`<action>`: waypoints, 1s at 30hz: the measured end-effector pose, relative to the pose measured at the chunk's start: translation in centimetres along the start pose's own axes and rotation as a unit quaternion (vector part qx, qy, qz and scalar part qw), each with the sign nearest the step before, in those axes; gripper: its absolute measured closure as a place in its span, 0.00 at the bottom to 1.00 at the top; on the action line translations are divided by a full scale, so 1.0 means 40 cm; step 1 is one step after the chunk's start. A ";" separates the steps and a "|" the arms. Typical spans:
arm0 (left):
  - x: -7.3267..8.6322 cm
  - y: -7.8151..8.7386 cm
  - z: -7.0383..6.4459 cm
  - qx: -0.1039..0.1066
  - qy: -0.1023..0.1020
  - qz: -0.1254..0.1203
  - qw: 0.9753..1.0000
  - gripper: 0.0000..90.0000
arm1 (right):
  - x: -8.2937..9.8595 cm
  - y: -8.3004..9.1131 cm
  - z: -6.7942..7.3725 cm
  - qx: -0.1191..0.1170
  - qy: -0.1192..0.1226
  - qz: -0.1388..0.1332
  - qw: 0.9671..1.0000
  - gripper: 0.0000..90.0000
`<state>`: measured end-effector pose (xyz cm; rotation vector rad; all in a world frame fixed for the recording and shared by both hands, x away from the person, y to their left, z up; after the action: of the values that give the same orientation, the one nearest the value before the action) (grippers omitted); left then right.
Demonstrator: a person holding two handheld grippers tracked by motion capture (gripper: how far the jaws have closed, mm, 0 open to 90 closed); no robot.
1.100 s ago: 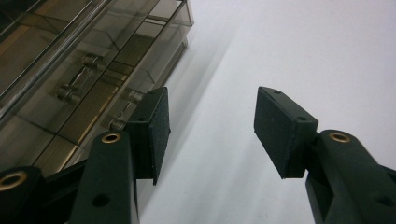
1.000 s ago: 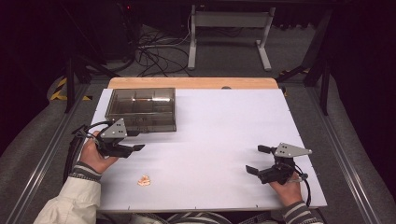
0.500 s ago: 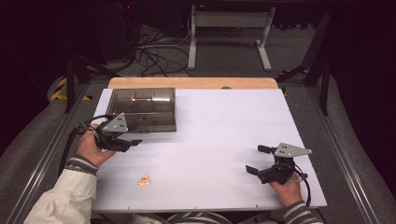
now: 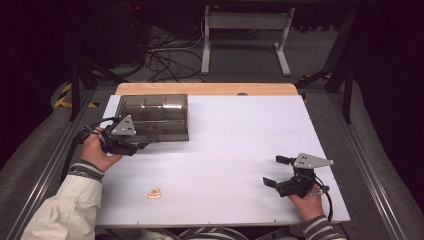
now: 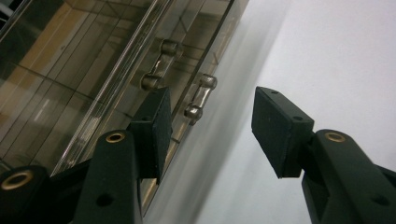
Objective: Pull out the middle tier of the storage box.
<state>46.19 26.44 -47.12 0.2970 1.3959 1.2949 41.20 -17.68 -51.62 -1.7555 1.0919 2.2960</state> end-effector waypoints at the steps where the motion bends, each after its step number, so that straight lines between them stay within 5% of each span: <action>1: 0.002 -0.004 0.004 0.000 0.002 0.002 1.000 0.54 | 0.000 0.000 0.000 0.000 0.000 0.000 1.000 0.01; 30: 0.012 -0.065 0.028 -0.010 0.004 0.030 0.999 0.54 | 0.000 -0.002 0.002 -0.003 -0.003 0.002 1.000 0.01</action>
<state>48.19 26.44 -49.16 0.3218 1.3893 1.3598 41.16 -17.58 -51.66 -1.7484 1.0890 2.3088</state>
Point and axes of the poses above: each handheld gripper's, and its own axes: y roughly backward along the jaws, x roughly out of its underside, z roughly to its left, the point moved 9 cm from there along -y, roughly forward along the jaws, and after that the axes turned 6 degrees about z, right-handed, at the moved point
